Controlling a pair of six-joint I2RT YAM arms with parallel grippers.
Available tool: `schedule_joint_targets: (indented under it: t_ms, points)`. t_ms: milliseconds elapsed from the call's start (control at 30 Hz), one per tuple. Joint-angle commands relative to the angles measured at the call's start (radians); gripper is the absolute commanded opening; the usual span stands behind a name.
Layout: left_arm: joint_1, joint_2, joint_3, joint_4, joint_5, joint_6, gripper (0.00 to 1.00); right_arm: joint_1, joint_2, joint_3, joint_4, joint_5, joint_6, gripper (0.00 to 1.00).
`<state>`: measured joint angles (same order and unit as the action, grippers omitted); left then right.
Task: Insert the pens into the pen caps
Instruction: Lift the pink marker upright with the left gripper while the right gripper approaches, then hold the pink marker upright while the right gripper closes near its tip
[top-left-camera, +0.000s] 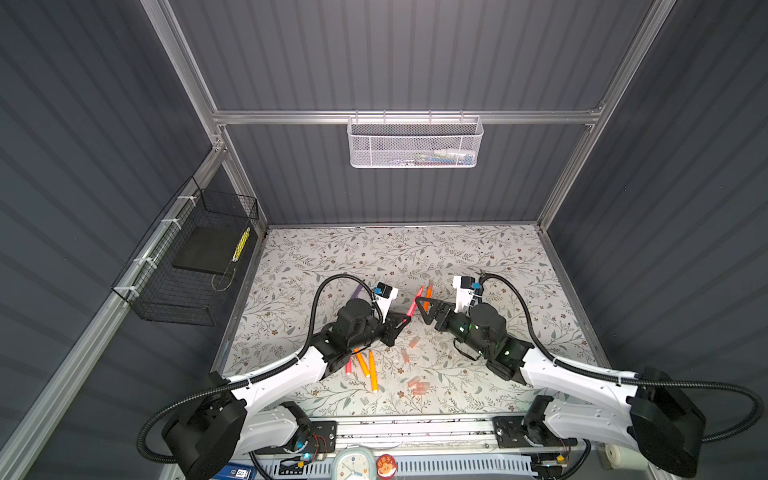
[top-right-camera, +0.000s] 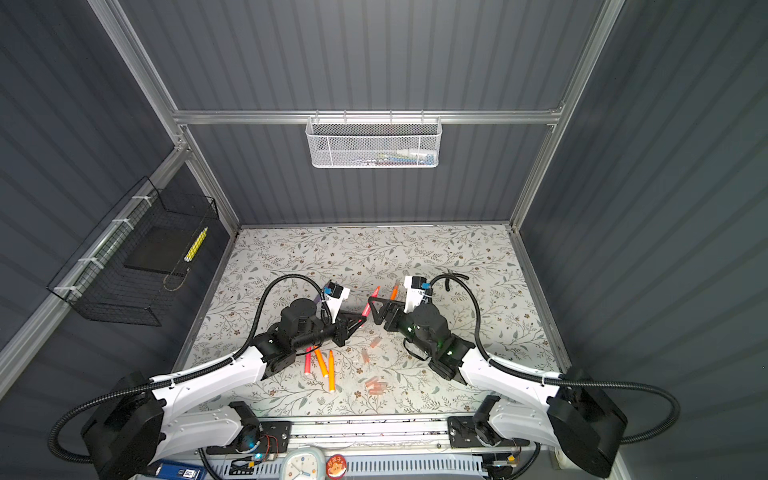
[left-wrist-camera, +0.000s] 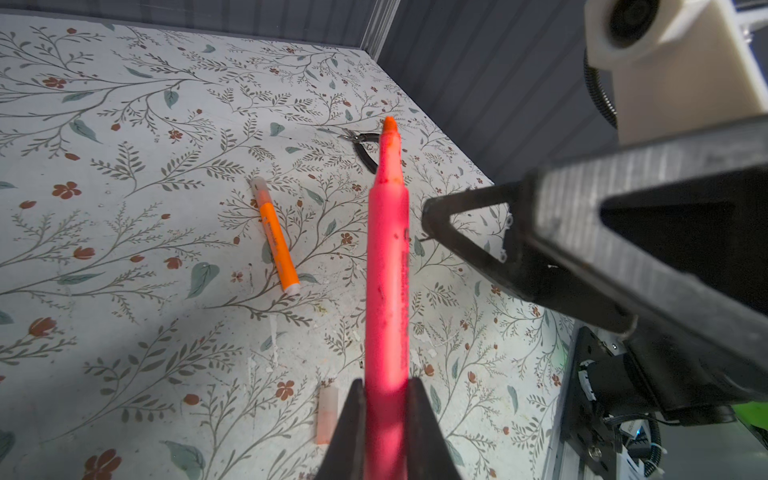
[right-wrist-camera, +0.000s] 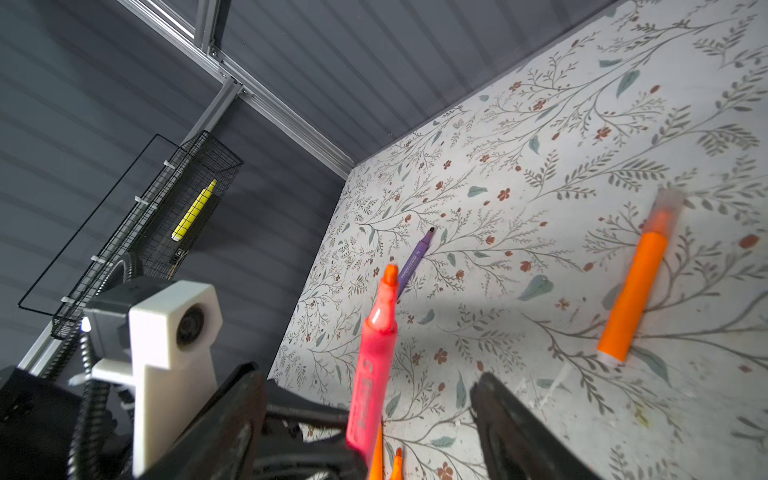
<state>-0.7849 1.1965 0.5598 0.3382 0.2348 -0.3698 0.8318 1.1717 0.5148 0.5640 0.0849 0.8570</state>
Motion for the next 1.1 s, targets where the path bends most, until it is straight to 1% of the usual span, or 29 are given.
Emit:
schedule_joint_targets:
  t_ms: [0, 133, 233, 533, 600, 767, 867, 900, 1033, 1067]
  points:
    - [-0.009, -0.019, -0.02, 0.025, 0.024, 0.012, 0.0, 0.003, 0.045, 0.031, 0.061, -0.02, 0.017, 0.76]
    - [-0.011, -0.018, -0.01, 0.012, 0.016, 0.018, 0.0, 0.005, 0.069, 0.058, 0.056, -0.033, 0.021, 0.66]
    - [-0.013, -0.009, -0.01, 0.017, 0.014, 0.021, 0.0, 0.007, 0.08, 0.067, 0.053, -0.031, 0.024, 0.55]
    - [-0.014, 0.004, -0.006, 0.021, 0.026, 0.023, 0.0, 0.008, 0.127, 0.073, 0.082, -0.022, 0.041, 0.4]
    - [-0.016, 0.005, -0.006, 0.021, 0.035, 0.025, 0.0, 0.009, 0.129, 0.079, 0.076, -0.013, 0.033, 0.34]
    - [-0.017, 0.002, -0.007, 0.013, 0.04, 0.033, 0.0, 0.009, 0.138, 0.083, 0.068, -0.011, 0.032, 0.14]
    - [-0.017, 0.005, -0.008, 0.017, 0.043, 0.037, 0.0, 0.009, 0.147, 0.087, 0.068, -0.025, 0.037, 0.08]
    - [-0.017, 0.009, -0.006, 0.02, 0.046, 0.036, 0.03, 0.01, 0.15, 0.089, 0.067, -0.032, 0.039, 0.06]
    - [-0.017, 0.04, 0.018, 0.011, 0.019, 0.034, 0.22, 0.025, 0.161, 0.088, 0.091, -0.043, 0.056, 0.03]
    - [-0.017, 0.051, 0.031, 0.001, 0.01, 0.034, 0.25, 0.032, 0.163, 0.087, 0.098, -0.042, 0.057, 0.03]
